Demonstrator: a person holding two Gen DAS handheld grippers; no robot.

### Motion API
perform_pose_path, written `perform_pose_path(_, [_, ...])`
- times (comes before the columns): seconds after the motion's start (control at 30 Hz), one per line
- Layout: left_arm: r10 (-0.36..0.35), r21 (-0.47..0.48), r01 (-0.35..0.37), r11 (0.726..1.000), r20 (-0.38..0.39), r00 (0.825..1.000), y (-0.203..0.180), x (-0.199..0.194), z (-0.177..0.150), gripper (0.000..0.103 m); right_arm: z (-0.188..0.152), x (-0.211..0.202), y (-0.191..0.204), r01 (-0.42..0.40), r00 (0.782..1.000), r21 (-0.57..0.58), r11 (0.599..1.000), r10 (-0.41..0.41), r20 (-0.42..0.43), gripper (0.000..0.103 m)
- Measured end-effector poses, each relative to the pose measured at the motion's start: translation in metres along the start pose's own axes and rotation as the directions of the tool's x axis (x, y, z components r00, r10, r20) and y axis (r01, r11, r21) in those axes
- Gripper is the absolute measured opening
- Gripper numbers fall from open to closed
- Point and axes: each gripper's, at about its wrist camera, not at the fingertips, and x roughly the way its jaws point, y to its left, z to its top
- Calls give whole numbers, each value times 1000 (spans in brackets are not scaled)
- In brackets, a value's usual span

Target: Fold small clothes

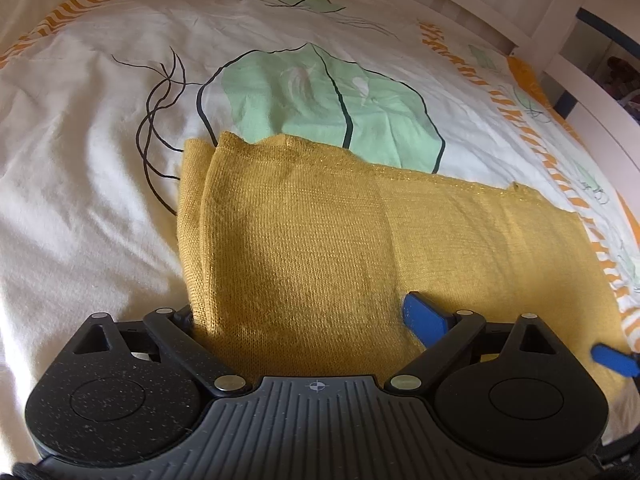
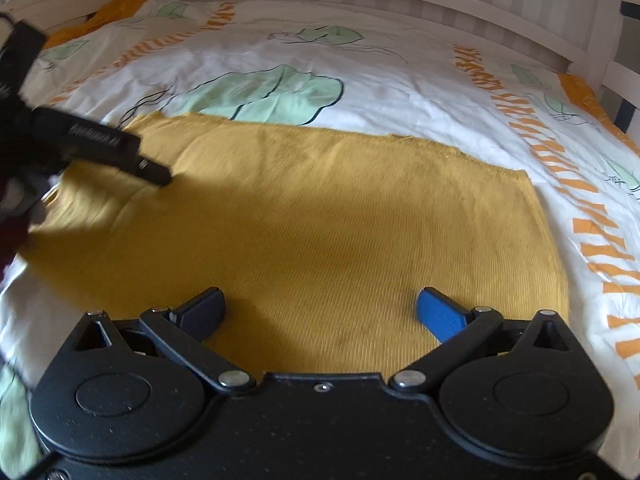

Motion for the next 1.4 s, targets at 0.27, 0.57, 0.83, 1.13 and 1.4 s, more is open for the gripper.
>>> perform_pose_path(0.27, [-150,-159,146,977,-15,989,32,-25,-4,88,7,-32,-57,-110,991,47,993,106,87,102])
perform_pose_path(0.57, [-114,-181,103,978,-47,992,28,-17,3,43,16,-33,-106,-122,983,160,980,98,152,102])
perform_pose_path(0.83, [-104,-256,93,962,-30,994,16,-35,11,14,11,-35,-130,-172,981,258,951,142,130,102])
perform_pose_path(1.13, [-98,-141,98,985,5,995,-85,-64,44,14,10,-38,-165,-191,981,393,900,164,102,102])
perform_pose_path(1.4, [-150,-126,149,981,0,989,-178,-35,46,14,12,-55,-201,-208,977,487,848,159,142,102])
